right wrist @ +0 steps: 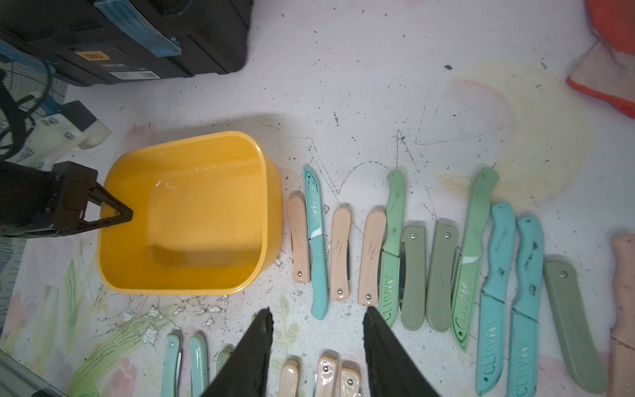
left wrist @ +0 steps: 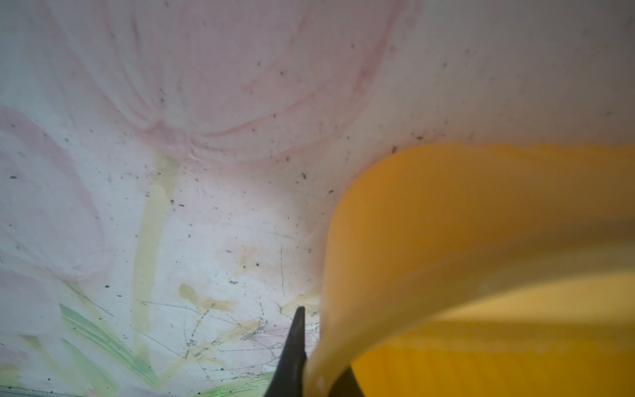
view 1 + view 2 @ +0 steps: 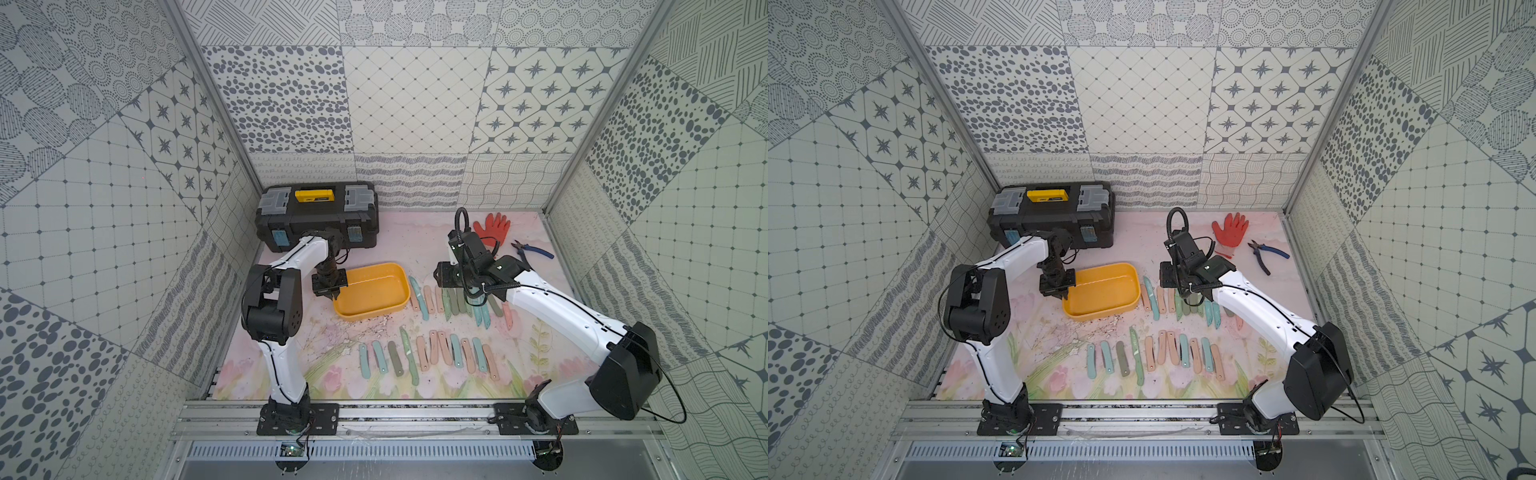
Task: Take the fruit knife out of the storage box
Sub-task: Adjust the storage box at the center of the board.
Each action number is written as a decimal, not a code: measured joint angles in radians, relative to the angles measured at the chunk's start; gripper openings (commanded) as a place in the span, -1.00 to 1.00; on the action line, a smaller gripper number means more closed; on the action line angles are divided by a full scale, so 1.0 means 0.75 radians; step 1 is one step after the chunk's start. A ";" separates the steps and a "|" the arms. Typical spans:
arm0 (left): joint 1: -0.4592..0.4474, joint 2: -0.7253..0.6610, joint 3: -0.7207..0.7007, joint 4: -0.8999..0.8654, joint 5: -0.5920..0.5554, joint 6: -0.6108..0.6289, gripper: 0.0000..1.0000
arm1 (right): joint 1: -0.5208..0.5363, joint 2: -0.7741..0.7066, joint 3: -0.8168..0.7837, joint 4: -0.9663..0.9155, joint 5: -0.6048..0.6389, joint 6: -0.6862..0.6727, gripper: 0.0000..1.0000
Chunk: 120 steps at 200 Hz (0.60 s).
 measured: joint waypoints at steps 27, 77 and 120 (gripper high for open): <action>0.000 -0.003 0.000 0.004 0.007 0.008 -1.00 | 0.000 -0.012 -0.006 0.001 0.001 0.000 -0.07; -0.012 -0.074 -0.025 0.030 -0.014 0.028 -1.00 | 0.000 -0.012 -0.010 0.002 0.001 0.000 -0.07; -0.037 -0.183 -0.056 0.043 -0.115 0.030 -1.00 | 0.000 -0.012 -0.010 0.002 0.001 0.001 -0.07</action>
